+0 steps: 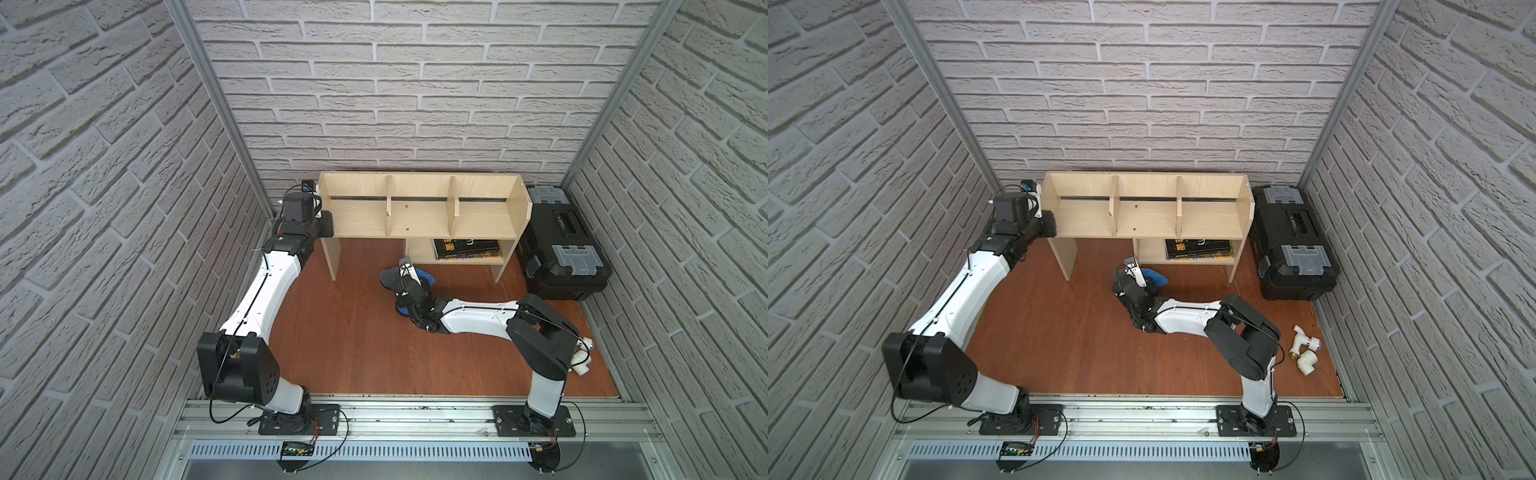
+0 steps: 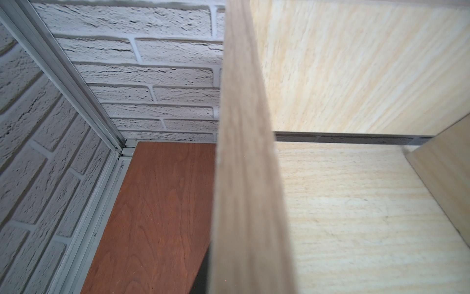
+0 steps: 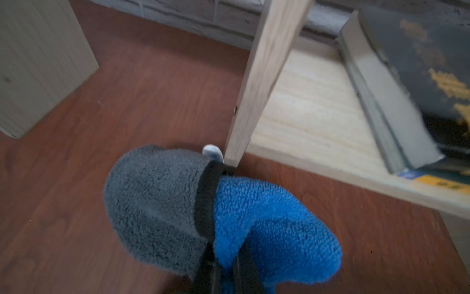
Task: Wipe the bookshelf clean with a cloth
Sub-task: Wipe the dust from the shelf.
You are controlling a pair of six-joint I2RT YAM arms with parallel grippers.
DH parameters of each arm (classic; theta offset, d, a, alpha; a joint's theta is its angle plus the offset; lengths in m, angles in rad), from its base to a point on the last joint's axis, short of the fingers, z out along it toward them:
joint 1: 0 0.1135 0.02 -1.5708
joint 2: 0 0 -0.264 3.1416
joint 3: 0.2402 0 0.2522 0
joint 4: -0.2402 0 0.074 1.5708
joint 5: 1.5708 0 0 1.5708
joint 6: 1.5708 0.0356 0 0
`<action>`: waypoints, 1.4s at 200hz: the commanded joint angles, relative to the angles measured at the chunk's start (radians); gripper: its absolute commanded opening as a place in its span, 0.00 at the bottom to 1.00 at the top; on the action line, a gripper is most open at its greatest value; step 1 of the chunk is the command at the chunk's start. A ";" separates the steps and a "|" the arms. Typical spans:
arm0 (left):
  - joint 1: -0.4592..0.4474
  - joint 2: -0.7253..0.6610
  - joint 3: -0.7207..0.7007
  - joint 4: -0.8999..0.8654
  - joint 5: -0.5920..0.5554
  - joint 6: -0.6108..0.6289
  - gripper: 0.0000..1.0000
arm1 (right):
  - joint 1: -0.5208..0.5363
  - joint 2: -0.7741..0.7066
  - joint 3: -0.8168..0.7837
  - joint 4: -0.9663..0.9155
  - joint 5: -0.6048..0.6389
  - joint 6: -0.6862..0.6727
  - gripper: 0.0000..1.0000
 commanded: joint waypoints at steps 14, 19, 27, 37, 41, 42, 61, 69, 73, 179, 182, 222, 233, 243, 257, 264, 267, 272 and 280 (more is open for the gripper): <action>0.007 0.014 -0.002 -0.062 0.021 -0.077 0.00 | 0.008 -0.007 0.080 0.082 0.038 -0.029 0.03; 0.008 0.014 -0.001 -0.062 0.021 -0.077 0.00 | 0.010 -0.006 0.101 0.074 0.045 -0.045 0.02; 0.007 0.013 -0.003 -0.062 0.021 -0.078 0.00 | 0.010 -0.005 0.129 0.079 0.045 -0.074 0.02; 0.007 0.013 -0.004 -0.060 0.021 -0.076 0.00 | 0.010 -0.004 0.157 0.100 0.038 -0.114 0.03; 0.007 0.013 -0.003 -0.060 0.021 -0.076 0.00 | 0.010 -0.005 0.167 0.110 0.035 -0.130 0.03; 0.008 0.013 -0.003 -0.060 0.020 -0.076 0.00 | 0.010 -0.004 0.170 0.113 0.034 -0.133 0.02; 0.009 0.012 -0.002 -0.062 0.021 -0.077 0.00 | 0.012 -0.004 0.207 0.161 0.051 -0.200 0.02; 0.008 0.011 -0.002 -0.062 0.019 -0.076 0.00 | 0.013 -0.001 0.223 0.177 0.082 -0.221 0.02; 0.009 0.011 -0.003 -0.062 0.018 -0.076 0.00 | 0.013 0.002 0.228 0.187 0.098 -0.234 0.02; 0.017 0.009 0.001 -0.060 0.037 -0.083 0.00 | 0.101 0.120 0.485 0.213 -0.056 -0.409 0.03; 0.017 0.011 0.001 -0.060 0.037 -0.083 0.00 | 0.101 0.128 0.499 0.205 -0.067 -0.400 0.03; 0.031 0.003 -0.003 -0.050 0.059 -0.108 0.00 | 0.116 0.240 0.601 0.258 -0.155 -0.326 0.03; 0.030 0.001 -0.004 -0.047 0.064 -0.109 0.00 | 0.121 0.278 0.632 0.261 -0.163 -0.304 0.03; 0.030 0.000 -0.006 -0.045 0.070 -0.111 0.00 | 0.121 0.312 0.668 0.226 -0.173 -0.262 0.03; 0.032 0.000 -0.006 -0.042 0.073 -0.115 0.00 | 0.121 0.358 0.698 0.208 -0.201 -0.218 0.03; 0.032 -0.001 -0.007 -0.042 0.075 -0.117 0.00 | 0.121 0.381 0.706 0.205 -0.219 -0.198 0.03; 0.033 0.000 -0.007 -0.041 0.076 -0.119 0.00 | 0.121 0.390 0.709 0.205 -0.225 -0.188 0.03; 0.033 0.000 -0.008 -0.040 0.077 -0.119 0.00 | 0.121 0.404 0.713 0.204 -0.236 -0.173 0.03; 0.033 -0.001 -0.009 -0.040 0.077 -0.119 0.00 | 0.122 0.422 0.712 0.204 -0.248 -0.150 0.03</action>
